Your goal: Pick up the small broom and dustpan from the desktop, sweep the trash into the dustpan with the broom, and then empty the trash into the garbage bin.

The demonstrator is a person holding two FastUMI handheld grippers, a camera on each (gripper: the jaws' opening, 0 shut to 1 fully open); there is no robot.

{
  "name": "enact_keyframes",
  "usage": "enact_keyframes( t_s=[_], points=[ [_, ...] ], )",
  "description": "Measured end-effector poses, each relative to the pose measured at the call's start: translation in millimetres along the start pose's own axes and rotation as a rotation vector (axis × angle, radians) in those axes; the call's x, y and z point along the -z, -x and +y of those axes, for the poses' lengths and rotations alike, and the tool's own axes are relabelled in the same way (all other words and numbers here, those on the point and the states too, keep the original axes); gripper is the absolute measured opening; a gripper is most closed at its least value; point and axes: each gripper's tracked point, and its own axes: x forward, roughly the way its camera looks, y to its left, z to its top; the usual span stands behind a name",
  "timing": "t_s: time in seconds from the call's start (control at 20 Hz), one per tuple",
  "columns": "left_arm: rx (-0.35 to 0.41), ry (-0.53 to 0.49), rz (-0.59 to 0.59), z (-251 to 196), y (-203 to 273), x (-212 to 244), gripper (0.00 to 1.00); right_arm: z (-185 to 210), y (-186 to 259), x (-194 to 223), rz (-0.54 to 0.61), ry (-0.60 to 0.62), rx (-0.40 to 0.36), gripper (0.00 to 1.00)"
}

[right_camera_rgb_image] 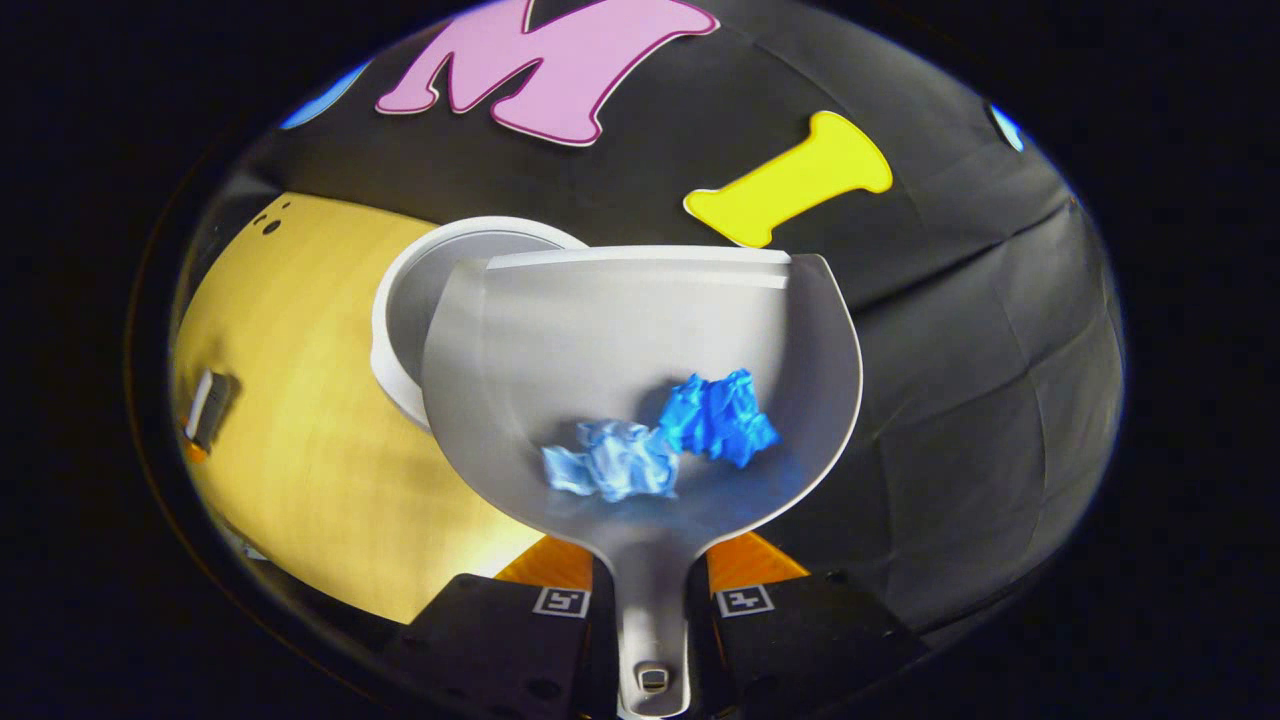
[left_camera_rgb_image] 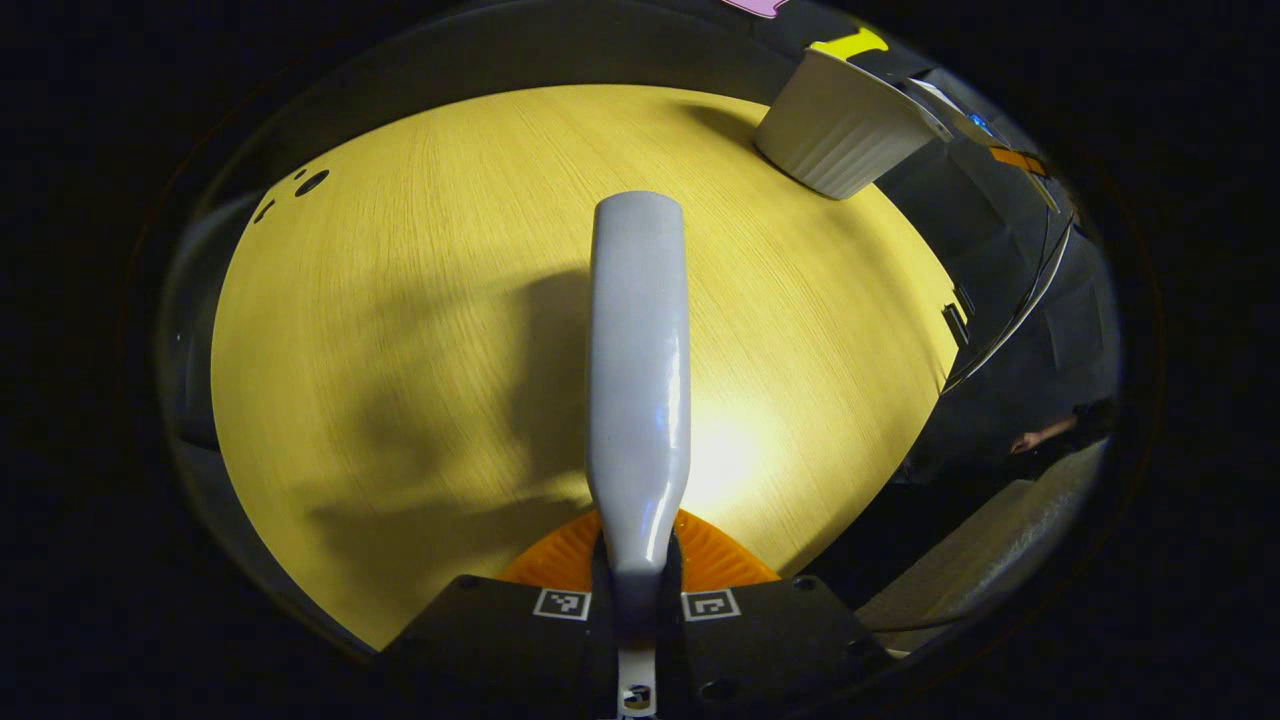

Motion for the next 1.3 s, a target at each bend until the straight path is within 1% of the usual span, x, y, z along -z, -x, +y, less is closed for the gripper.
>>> enact_keyframes(
  t_s=[0.35, 0.55, 0.75, 1.0, 1.1, 1.3],
  points=[
    [0.017, -0.010, 0.011, 5, -7, 3, 0.19, 2, -19, -21, -0.010, 0.233, 0.161, 0.31],
    [0.028, -0.015, 0.014, 6, -9, -2, 0.18, -4, -27, -28, -0.002, 0.304, 0.212, 0.31],
    [0.031, -0.029, 0.022, 10, -11, -7, 0.19, -10, -31, -25, 0.012, 0.341, 0.260, 0.31],
    [0.034, -0.054, 0.021, 7, -8, -6, 0.19, -5, -30, -39, -0.021, 0.452, 0.276, 0.31],
    [0.040, -0.051, 0.016, 7, -7, -2, 0.18, -4, -26, -45, -0.051, 0.509, 0.306, 0.30],
    [0.055, -0.062, 0.022, 9, -8, 0, 0.18, -5, -28, -44, -0.036, 0.604, 0.341, 0.31]
  ],
)
